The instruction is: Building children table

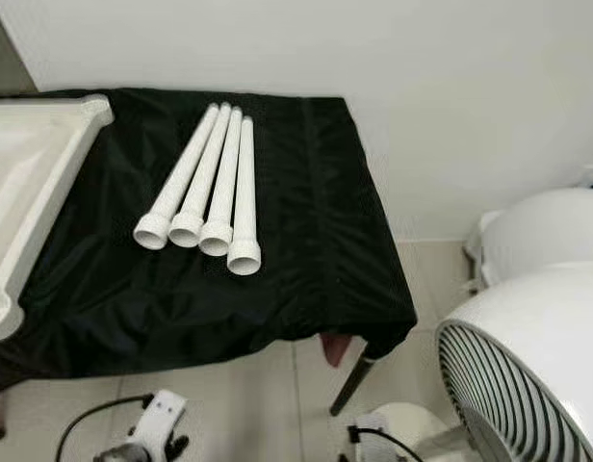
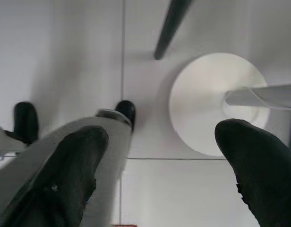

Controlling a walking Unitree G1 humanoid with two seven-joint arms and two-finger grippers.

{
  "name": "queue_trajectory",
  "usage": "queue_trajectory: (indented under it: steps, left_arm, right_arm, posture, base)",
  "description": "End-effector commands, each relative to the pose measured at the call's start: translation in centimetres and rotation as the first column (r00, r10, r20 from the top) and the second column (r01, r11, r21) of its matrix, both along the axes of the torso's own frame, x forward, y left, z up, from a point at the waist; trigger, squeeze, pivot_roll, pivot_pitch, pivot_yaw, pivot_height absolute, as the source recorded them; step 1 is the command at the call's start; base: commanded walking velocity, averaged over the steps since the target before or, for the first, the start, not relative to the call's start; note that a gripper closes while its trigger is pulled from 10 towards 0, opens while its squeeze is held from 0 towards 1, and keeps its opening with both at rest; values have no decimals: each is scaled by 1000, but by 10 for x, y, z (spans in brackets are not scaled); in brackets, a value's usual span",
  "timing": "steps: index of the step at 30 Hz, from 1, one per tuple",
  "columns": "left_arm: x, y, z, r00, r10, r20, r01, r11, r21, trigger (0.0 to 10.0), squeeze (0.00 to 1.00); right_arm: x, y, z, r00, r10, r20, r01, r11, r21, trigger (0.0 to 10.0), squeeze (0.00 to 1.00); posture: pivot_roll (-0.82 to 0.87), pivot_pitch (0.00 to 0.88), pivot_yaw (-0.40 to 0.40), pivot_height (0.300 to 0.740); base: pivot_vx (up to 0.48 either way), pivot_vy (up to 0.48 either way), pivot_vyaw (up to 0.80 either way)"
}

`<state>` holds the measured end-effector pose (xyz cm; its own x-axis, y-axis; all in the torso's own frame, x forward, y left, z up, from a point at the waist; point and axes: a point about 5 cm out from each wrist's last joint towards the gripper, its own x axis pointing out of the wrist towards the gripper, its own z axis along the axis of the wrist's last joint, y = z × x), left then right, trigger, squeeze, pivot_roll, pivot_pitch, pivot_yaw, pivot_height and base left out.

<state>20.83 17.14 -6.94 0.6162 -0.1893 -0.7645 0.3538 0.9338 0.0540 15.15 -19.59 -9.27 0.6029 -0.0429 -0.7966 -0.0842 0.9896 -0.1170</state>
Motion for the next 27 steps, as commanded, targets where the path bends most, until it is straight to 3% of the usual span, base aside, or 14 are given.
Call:
queue_trajectory:
  steps: [1, 11, 22, 27]
  left_arm:
    - [-9, -3, -5, 999, -14, -35, 12, 999, -41, 10000, 0]
    - [-7, -7, -3, 998, -65, 1, 65, 997, -47, 10000, 0]
    - [-10, -11, -4, 993, -118, 32, 116, 992, 47, 10000, 0]
    - [-10, -14, -5, 994, -102, 32, 101, 994, 47, 10000, 0]
  right_arm:
    - [-15, 1, -7, 998, 8, -61, -8, 1000, -1, 10000, 0]
    - [-13, -3, -4, 1000, -6, -28, 7, 1000, 16, 10000, 0]
    - [-15, -3, -4, 1000, -16, -8, 16, 999, 36, 10000, 0]
    - [-11, -1, -3, 1000, -23, 8, 23, 999, 46, 10000, 0]
  posture:
    - [-17, 15, 18, 740]
    - [-23, 39, -4, 740]
    - [6, 31, -61, 740]
    - [23, 15, -72, 740]
  base:
    - [0, 0, 0]
    - [0, 0, 0]
    - [0, 0, 0]
    - [0, 0, 0]
